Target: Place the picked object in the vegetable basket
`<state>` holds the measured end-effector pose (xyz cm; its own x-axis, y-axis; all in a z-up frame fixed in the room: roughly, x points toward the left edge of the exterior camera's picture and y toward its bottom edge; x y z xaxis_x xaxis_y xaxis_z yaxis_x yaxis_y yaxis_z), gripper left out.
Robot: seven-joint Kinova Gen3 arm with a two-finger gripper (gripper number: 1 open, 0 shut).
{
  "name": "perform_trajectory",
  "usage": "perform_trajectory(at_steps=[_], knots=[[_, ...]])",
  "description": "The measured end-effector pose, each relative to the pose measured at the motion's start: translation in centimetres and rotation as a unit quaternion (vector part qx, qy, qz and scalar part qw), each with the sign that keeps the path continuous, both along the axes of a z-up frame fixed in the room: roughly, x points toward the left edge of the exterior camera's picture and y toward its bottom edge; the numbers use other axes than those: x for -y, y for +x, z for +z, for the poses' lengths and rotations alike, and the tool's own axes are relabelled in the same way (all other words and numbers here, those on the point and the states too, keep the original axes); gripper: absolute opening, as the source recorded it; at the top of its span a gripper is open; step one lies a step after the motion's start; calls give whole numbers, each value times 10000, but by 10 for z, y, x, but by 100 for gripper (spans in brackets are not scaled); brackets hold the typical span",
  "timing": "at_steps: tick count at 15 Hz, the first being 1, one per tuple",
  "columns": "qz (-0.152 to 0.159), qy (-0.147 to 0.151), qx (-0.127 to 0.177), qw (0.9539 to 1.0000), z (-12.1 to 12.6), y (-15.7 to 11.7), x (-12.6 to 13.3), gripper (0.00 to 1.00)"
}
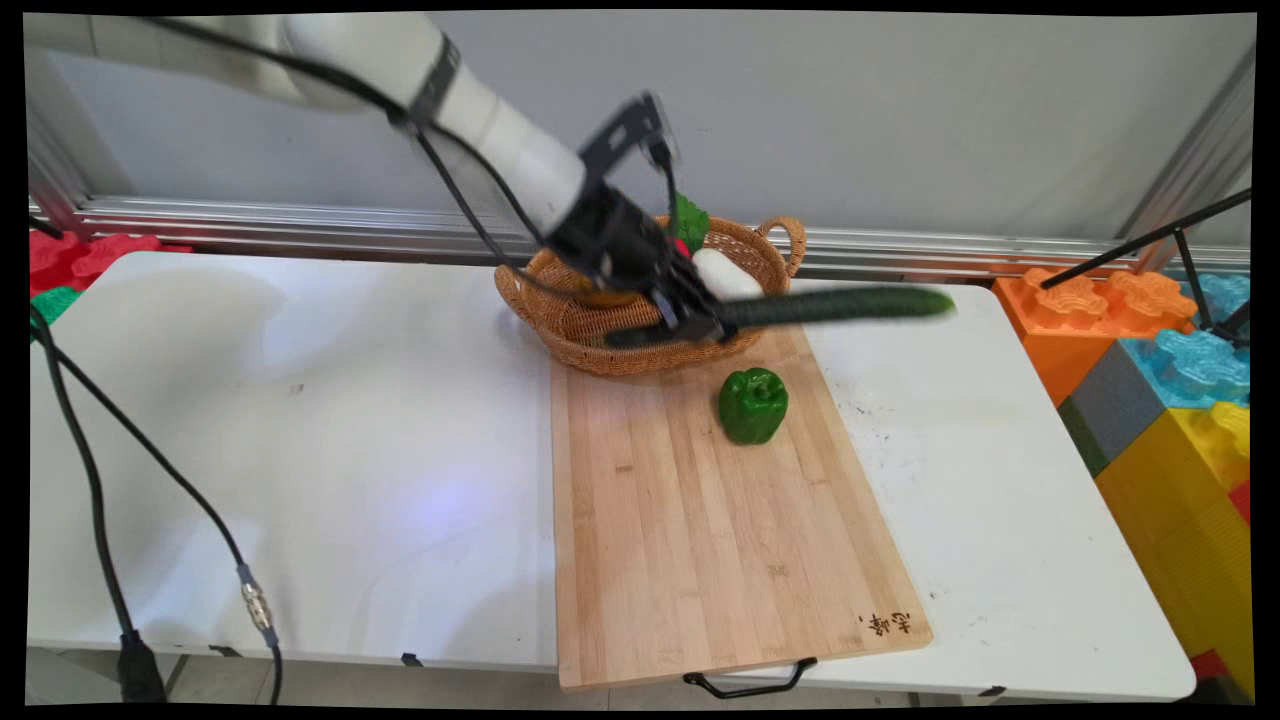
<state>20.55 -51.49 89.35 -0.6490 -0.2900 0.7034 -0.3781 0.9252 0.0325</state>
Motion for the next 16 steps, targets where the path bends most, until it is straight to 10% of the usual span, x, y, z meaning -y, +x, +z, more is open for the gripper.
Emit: perform_trajectory(at_steps=[6, 16], knots=[[403, -534, 457, 9967, 15, 65, 63, 0], [346, -451, 565, 9968, -68, 87, 123, 0]])
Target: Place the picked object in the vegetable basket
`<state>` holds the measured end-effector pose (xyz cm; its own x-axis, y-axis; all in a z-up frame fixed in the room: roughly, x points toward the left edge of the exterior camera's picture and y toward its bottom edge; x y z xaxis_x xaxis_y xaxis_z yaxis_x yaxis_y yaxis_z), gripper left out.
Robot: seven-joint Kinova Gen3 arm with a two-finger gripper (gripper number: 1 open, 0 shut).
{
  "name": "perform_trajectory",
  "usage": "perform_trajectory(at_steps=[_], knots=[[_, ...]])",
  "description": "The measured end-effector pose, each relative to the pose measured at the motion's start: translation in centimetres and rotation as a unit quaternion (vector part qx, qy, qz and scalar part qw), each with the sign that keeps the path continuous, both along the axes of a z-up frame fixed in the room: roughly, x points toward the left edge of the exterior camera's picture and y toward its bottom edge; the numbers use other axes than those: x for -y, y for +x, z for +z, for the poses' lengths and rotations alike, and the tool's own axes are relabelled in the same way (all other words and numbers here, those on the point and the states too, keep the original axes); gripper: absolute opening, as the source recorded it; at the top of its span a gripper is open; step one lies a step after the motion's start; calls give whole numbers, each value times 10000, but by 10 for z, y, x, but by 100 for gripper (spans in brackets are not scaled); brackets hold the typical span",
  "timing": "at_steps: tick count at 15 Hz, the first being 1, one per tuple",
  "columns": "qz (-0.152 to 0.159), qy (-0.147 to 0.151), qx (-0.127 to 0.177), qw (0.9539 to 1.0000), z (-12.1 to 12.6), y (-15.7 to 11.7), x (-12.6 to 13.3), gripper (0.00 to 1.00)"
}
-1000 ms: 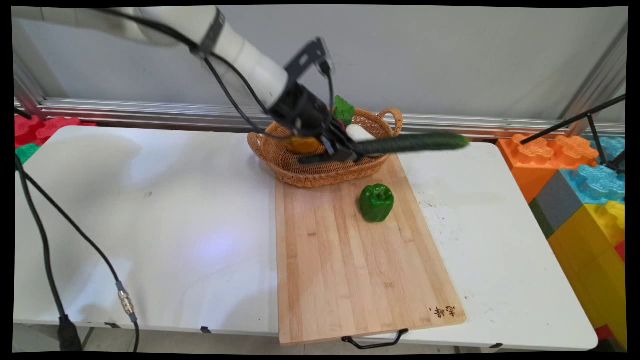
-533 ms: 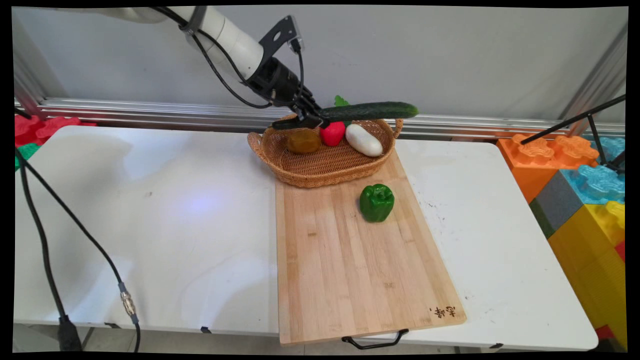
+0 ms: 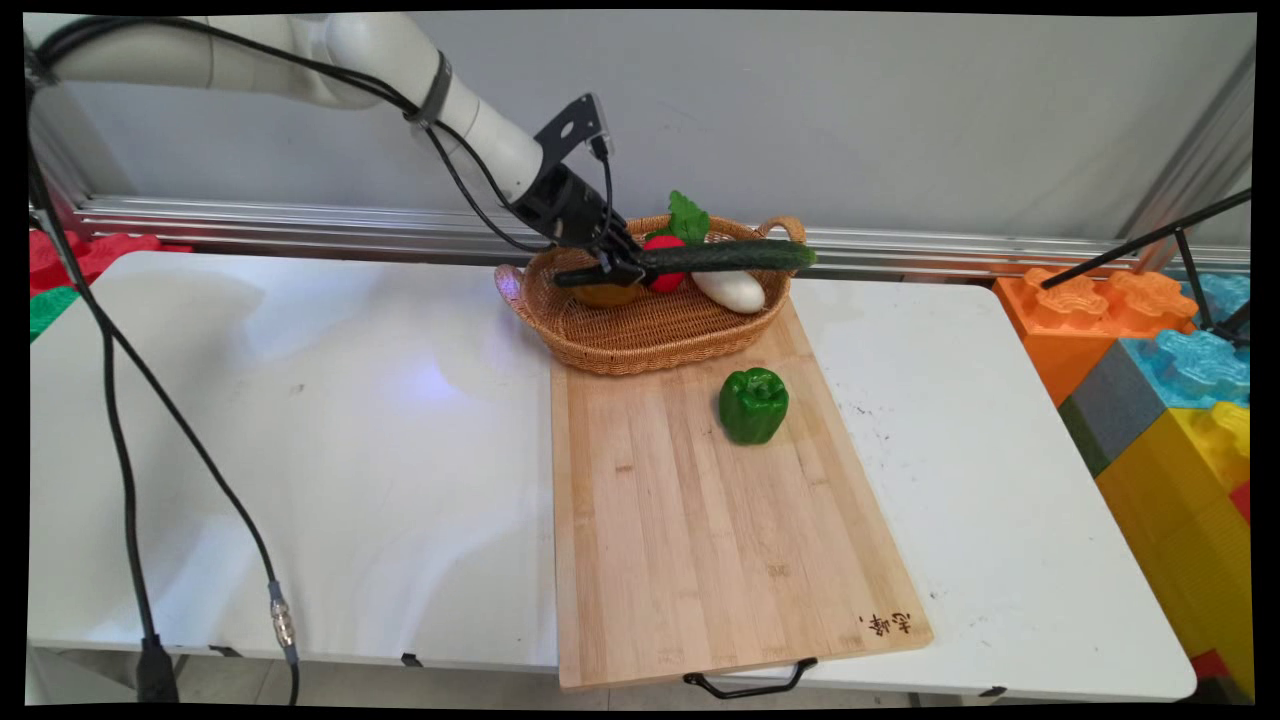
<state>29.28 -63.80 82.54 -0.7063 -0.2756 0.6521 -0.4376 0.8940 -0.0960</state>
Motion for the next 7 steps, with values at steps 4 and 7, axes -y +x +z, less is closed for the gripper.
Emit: perform_trajectory(at_steps=[4, 7], knots=[[-25, 22, -71, 10000, -10, -1, 3, 100], [59, 31, -190, 9998, -4, -5, 0, 100]])
